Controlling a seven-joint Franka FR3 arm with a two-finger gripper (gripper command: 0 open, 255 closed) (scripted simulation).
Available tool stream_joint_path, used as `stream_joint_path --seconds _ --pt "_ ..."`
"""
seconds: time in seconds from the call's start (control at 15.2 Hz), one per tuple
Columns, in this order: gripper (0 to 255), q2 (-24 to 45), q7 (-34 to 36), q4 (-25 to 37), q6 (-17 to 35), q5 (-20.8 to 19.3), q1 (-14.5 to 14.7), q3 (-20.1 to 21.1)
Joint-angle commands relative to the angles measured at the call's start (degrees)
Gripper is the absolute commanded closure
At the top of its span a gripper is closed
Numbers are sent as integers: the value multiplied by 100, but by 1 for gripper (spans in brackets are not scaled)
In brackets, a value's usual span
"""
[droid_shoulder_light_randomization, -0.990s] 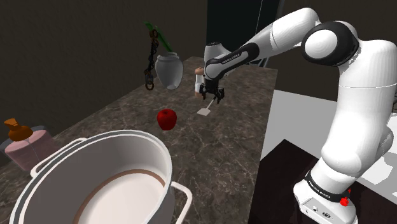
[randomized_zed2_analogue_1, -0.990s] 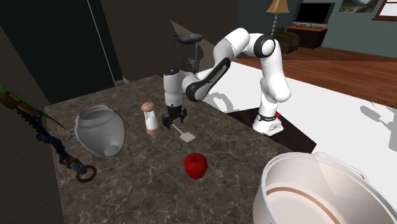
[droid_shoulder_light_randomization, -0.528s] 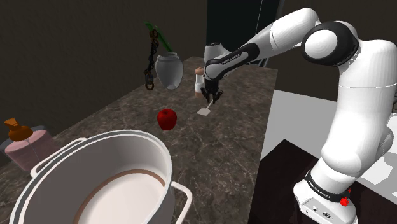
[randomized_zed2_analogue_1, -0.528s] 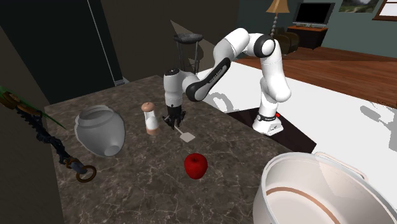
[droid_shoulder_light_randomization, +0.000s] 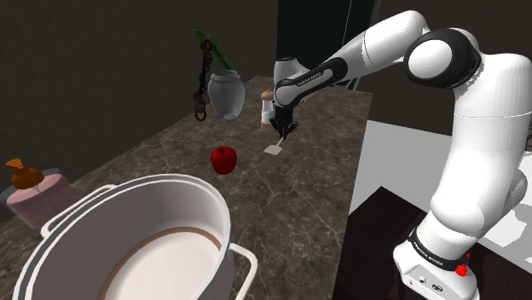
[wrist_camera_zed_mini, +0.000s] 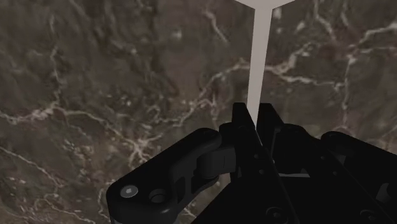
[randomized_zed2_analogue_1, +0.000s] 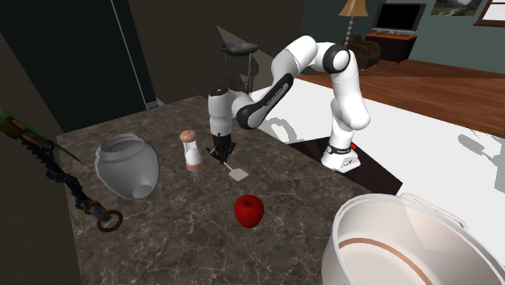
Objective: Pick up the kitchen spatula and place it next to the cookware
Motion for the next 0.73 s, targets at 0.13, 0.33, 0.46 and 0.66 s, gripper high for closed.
stream_joint_path --seconds 0.13,0.33,0.46,0.66 --pt "255 -109 -37 83 -188 45 -10 19" --pt "255 -209 -73 179 -380 87 -19 36" --pt "255 -271 -95 250 -511 112 -24 46" --pt "255 -357 -128 367 -709 149 -30 59"
